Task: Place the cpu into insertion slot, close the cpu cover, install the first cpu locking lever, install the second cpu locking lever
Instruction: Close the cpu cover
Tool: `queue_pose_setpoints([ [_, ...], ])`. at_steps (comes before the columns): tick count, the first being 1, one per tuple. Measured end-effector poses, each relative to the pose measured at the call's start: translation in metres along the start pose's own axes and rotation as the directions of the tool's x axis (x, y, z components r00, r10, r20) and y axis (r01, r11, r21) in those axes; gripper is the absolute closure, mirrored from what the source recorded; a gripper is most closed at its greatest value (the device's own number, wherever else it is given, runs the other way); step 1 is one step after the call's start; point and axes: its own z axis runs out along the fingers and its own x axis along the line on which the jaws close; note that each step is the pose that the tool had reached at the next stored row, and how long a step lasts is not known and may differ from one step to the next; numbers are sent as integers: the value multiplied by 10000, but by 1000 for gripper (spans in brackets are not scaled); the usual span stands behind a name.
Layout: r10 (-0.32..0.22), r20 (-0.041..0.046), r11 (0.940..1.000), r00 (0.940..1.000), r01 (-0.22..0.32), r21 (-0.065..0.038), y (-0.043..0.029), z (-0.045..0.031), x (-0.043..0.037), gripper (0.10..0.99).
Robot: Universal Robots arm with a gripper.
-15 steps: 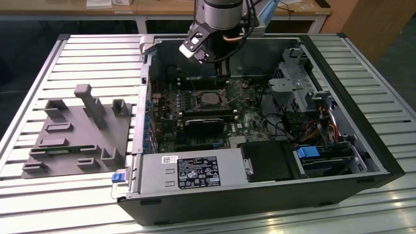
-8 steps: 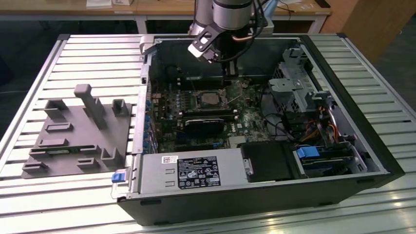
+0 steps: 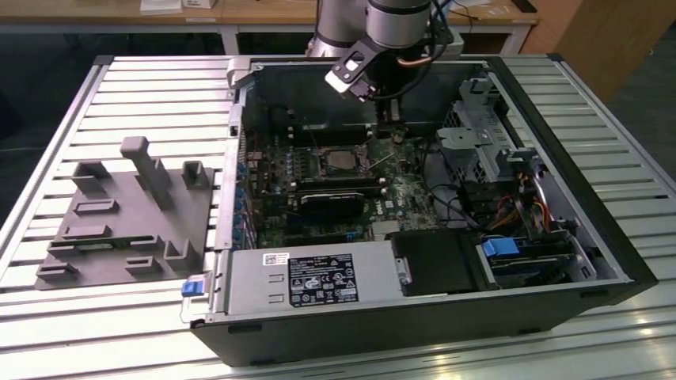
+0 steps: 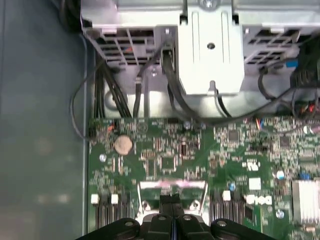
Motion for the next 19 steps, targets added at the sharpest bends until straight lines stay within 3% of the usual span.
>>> queue_pose_setpoints([
  [13,0,0,10000,10000,0,17,306,22,11,984],
  [19,16,1,10000,10000,-16,17,368,37,13,984],
])
